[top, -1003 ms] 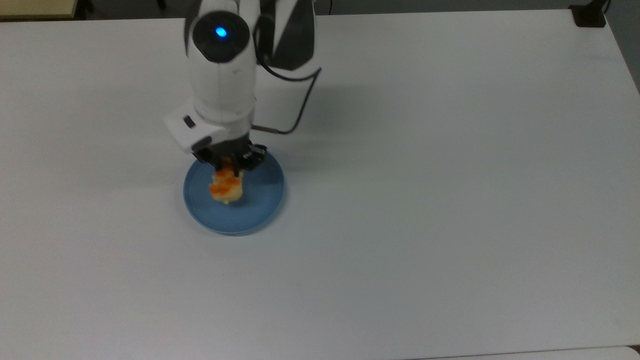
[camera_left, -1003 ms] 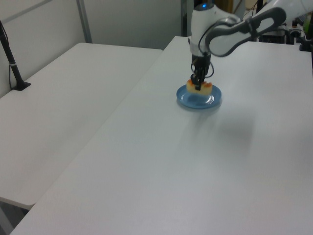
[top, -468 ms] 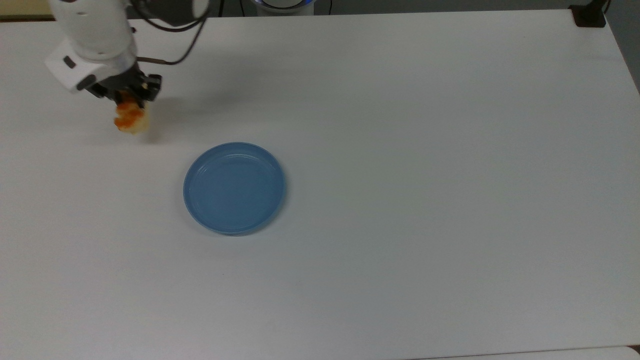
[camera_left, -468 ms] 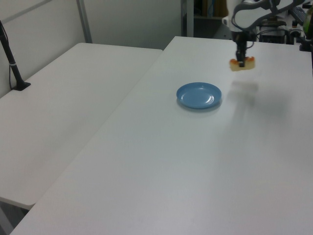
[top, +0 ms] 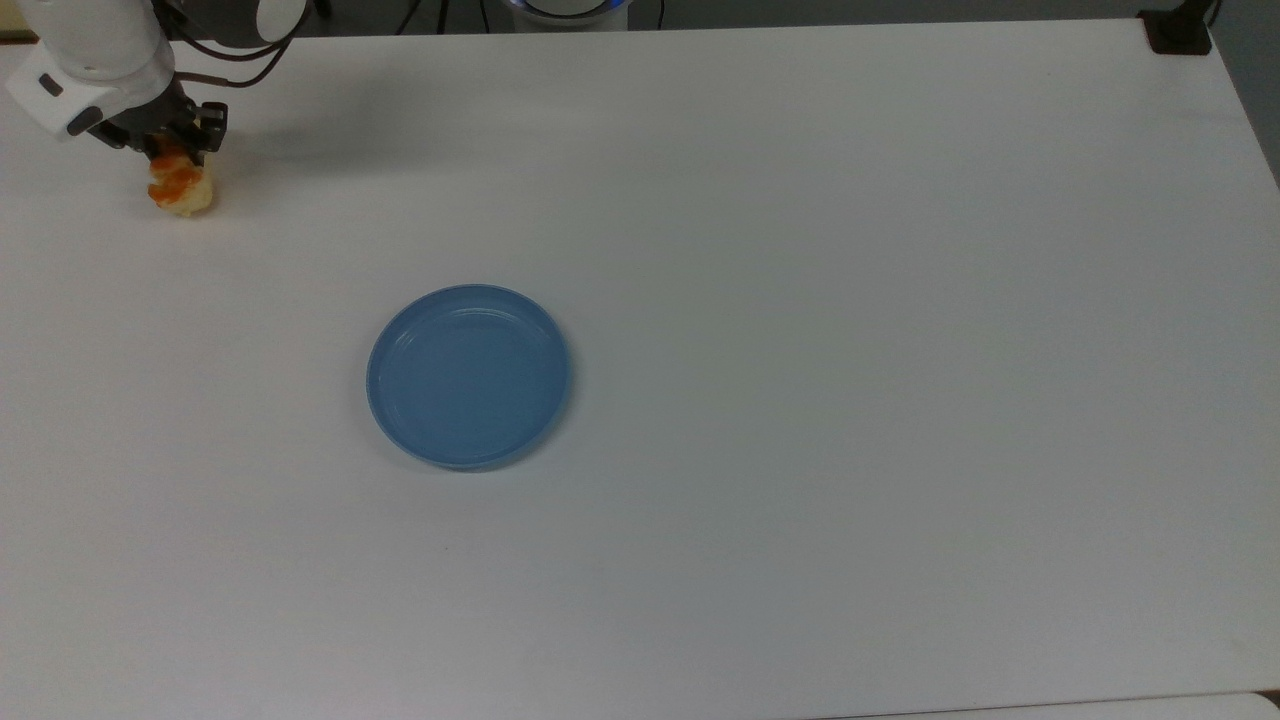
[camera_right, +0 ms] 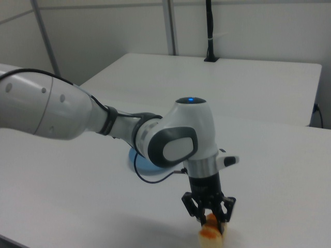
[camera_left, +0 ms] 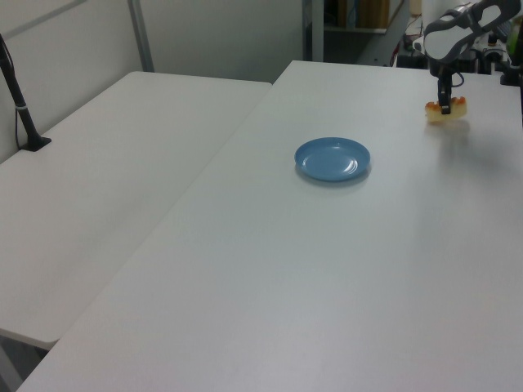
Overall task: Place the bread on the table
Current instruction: 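Lower the bread onto the bare table and open the gripper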
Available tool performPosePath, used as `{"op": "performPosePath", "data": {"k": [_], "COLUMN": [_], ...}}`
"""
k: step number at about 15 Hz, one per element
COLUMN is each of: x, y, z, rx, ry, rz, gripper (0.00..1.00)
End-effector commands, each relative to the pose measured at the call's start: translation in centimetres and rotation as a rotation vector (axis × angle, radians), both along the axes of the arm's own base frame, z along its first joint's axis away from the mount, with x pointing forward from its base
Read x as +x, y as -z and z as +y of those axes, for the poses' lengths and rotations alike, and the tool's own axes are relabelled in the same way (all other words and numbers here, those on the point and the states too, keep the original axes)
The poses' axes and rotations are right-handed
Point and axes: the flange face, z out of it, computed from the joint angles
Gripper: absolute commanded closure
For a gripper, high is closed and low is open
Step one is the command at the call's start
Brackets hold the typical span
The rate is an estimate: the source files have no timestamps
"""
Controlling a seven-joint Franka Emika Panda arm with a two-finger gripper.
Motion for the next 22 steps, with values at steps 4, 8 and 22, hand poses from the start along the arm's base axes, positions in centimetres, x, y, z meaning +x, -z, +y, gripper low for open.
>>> {"op": "performPosePath", "data": {"k": [4, 8, 22], "x": [-0.3, 0.2, 6.5], "y": [0.4, -8.3, -24.9], "z": [-1.6, 1.7, 32.3], "rx": [-0.018, 0.020, 0.082], "ry": [-0.040, 0.019, 0.105], "rz": [-0.028, -0.126, -0.114], "gripper": [0.00, 0.00, 0.00]}}
